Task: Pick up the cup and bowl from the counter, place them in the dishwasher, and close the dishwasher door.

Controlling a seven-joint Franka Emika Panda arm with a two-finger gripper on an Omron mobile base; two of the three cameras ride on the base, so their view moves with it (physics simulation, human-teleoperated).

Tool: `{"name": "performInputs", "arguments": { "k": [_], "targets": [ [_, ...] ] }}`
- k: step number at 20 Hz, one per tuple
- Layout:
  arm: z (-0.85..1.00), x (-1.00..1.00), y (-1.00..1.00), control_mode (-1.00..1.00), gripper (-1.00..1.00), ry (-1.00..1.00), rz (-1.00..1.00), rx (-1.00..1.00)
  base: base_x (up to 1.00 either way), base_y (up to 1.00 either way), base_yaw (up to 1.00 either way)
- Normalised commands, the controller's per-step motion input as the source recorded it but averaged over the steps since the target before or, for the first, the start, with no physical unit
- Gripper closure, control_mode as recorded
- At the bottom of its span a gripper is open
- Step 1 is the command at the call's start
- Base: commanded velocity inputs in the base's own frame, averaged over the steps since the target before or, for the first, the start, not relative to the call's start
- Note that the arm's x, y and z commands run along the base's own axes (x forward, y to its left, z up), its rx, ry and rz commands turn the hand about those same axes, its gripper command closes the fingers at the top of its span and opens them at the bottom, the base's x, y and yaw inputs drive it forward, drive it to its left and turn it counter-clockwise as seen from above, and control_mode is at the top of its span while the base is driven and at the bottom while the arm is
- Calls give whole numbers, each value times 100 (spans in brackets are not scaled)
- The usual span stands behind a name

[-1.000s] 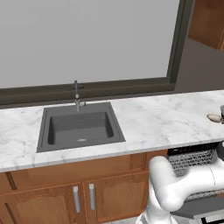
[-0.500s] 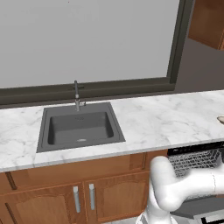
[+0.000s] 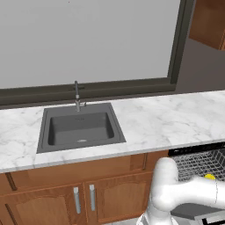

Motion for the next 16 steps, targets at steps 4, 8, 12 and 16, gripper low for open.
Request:
{"name": "performInputs", "arguments": {
  "k": [4, 8, 12, 16],
  "targets": [
    [-16, -60, 57, -100, 100, -8, 11, -22, 0, 0, 0],
    [-36, -50, 59, -100, 100, -4, 9, -21, 0, 0, 0],
    [-42, -44, 38, -100, 100, 0, 4, -13, 0, 0, 0],
    [-49, -36, 13, -100, 100, 0, 0, -3, 0, 0, 0]
  ]
}}
